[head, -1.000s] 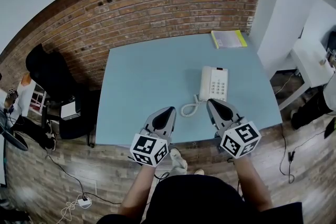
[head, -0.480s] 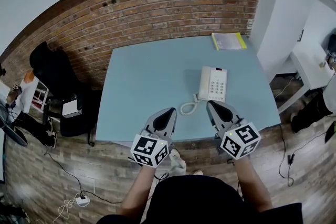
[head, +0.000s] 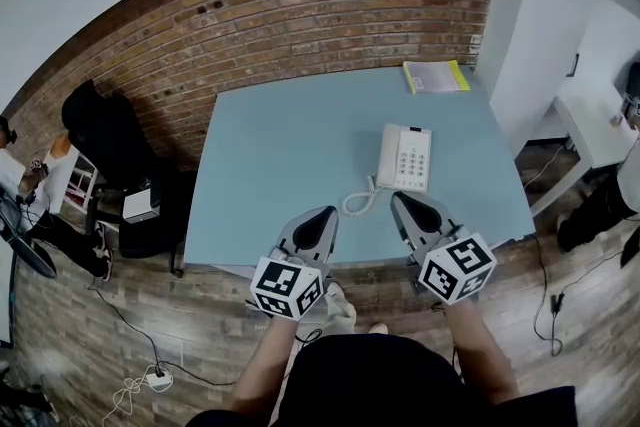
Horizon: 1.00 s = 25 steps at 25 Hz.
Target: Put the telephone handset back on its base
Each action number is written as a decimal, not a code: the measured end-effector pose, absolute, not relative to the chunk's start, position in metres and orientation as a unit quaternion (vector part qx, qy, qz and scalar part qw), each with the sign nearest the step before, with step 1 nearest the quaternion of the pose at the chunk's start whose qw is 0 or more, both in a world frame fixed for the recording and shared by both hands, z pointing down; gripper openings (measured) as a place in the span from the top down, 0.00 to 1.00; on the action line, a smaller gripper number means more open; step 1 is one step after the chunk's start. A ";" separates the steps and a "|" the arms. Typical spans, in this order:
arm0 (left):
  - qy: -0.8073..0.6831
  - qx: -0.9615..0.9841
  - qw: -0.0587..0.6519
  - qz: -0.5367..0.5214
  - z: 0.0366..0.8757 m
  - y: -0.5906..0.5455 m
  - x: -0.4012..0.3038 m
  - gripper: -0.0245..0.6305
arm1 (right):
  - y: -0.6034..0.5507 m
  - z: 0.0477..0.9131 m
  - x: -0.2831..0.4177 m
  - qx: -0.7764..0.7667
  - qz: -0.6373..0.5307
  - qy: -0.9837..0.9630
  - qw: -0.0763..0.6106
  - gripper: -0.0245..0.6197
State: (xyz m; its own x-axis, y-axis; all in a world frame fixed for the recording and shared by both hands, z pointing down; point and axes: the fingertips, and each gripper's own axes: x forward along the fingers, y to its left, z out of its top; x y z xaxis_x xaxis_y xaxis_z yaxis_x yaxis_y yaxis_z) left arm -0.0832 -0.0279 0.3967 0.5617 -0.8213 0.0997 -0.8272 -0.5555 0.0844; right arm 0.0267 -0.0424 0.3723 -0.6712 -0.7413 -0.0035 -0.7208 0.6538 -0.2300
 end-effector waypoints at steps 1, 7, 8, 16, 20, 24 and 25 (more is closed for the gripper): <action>-0.469 0.881 0.061 0.023 0.396 -0.027 -0.082 0.95 | -0.041 0.372 0.028 -0.401 -0.106 0.908 0.049 0.94; -0.475 0.878 0.059 0.018 0.392 -0.022 -0.078 0.95 | -0.039 0.375 0.028 -0.396 -0.109 0.910 0.054 0.94; -0.476 0.877 0.058 0.018 0.392 -0.021 -0.078 0.95 | -0.038 0.375 0.027 -0.395 -0.109 0.910 0.054 0.94; -0.484 0.873 0.058 0.023 0.393 -0.010 -0.081 0.95 | -0.030 0.377 0.028 -0.390 -0.112 0.912 0.056 0.94; -0.484 0.873 0.059 0.022 0.394 -0.005 -0.081 0.95 | -0.026 0.377 0.028 -0.389 -0.110 0.913 0.053 0.94; -0.482 0.874 0.060 0.023 0.394 -0.002 -0.084 0.95 | -0.023 0.375 0.024 -0.389 -0.108 0.913 0.051 0.94; -0.482 0.874 0.060 0.023 0.394 -0.001 -0.085 0.95 | -0.023 0.374 0.023 -0.389 -0.108 0.913 0.051 0.94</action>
